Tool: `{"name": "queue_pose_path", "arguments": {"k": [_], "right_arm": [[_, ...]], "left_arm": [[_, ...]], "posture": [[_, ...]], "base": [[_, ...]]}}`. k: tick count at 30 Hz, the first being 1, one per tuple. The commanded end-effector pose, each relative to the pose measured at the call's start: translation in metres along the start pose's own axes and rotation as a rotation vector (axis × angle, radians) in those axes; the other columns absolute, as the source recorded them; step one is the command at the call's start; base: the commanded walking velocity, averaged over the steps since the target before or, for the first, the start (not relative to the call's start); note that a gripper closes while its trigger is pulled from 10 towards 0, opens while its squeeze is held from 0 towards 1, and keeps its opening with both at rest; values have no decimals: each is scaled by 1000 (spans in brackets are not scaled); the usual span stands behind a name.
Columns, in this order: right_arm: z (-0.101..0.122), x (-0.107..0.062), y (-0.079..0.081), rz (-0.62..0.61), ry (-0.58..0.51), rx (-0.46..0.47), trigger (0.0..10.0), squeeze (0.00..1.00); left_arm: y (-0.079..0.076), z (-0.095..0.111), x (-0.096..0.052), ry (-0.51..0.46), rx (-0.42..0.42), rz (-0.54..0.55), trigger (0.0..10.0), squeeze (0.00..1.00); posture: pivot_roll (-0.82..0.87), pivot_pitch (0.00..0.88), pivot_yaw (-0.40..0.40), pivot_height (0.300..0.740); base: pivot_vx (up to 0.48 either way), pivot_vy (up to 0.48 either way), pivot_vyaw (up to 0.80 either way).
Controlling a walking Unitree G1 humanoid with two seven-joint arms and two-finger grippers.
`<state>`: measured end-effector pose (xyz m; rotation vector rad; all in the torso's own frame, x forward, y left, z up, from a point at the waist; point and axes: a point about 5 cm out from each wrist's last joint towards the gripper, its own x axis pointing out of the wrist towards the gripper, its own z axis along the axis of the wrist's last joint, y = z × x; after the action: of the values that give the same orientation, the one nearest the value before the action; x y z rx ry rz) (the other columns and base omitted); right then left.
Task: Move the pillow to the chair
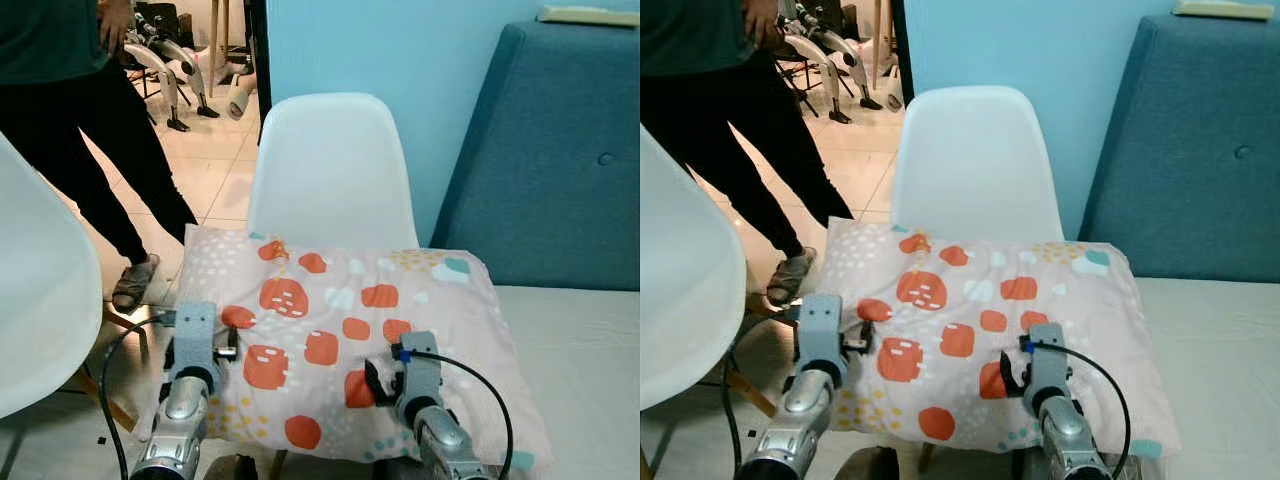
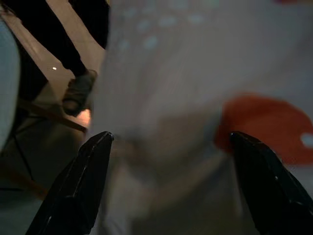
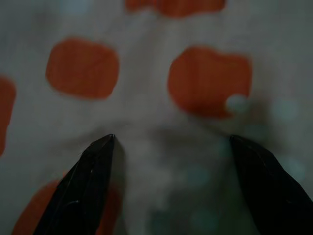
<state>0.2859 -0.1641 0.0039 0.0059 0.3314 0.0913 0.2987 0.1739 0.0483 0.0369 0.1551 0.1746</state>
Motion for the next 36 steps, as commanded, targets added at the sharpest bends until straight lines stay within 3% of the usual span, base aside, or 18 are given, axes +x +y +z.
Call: {"name": "queue_pose_path", "arguments": {"k": [1,3,5,8,12,14,15,16,18,19,22,23,25,29,31,34,35,36], "right_arm": [[14,4,-4,-17,-54,20,10000,0],[21,7,-6,-20,-77,23,10000,0],[45,14,-8,-18,-153,34,10000,0],[56,18,-10,-13,-177,23,10000,0],[66,23,-18,-27,-170,16,10000,0],[68,24,-24,-34,-160,-3,10000,0],[70,25,-28,-40,-159,-7,10000,0],[72,25,-32,-51,-161,-7,10000,0],[73,25,-34,-56,-162,-5,10000,0],[74,24,-35,-59,-165,-5,10000,0],[76,24,-39,-70,-171,-1,10000,0],[76,24,-39,-70,-171,-1,10000,0],[74,23,-39,-71,-168,-1,10000,0],[73,23,-39,-71,-166,-2,10000,0],[71,22,-41,-76,-163,1,10000,0],[68,21,-42,-82,-155,5,10000,0],[67,21,-43,-82,-154,4,10000,0],[67,21,-43,-82,-154,4,10000,0]], "left_arm": [[8,15,6,-56,-5,42,10000,0],[9,23,10,-82,-3,55,10000,0],[9,43,21,-120,-7,76,10000,0],[15,44,28,-75,-21,115,10000,0],[39,31,38,59,24,167,10000,0],[58,27,42,130,-31,192,10000,0],[67,28,43,147,-105,190,10000,0],[79,31,46,163,-225,180,10000,463],[83,32,46,167,-271,176,10000,463],[85,36,48,157,-335,156,10000,1000],[91,48,53,148,-538,59,10000,1000],[91,48,53,148,-538,59,10000,1000],[89,56,57,153,-638,-64,10000,1000],[90,57,57,156,-648,-80,10000,1000],[86,59,57,159,-707,-167,10000,1000],[80,46,52,250,-586,-230,10000,1000],[83,40,51,275,-540,-193,10000,431],[83,40,51,275,-540,-193,10000,431]], "posture": [[50,44,-18,597],[49,44,-19,592],[47,47,-21,587],[47,53,-24,587],[41,61,-28,587],[45,63,-28,587],[46,64,-29,587],[47,63,-28,587],[47,63,-28,587],[48,61,-28,587],[47,61,-23,587],[47,61,-23,587],[48,60,-20,587],[48,60,-20,587],[47,59,-17,587],[47,57,-17,587],[44,57,-17,587],[44,57,-17,587]], "base": [[0,0,0],[0,0,0],[0,0,0],[0,0,0],[0,0,0],[0,0,0],[0,0,0],[0,0,0],[0,0,0],[0,0,0],[0,0,0],[0,0,0],[0,0,0],[0,0,0],[0,0,0],[0,0,0],[0,0,0],[0,0,0]]}}
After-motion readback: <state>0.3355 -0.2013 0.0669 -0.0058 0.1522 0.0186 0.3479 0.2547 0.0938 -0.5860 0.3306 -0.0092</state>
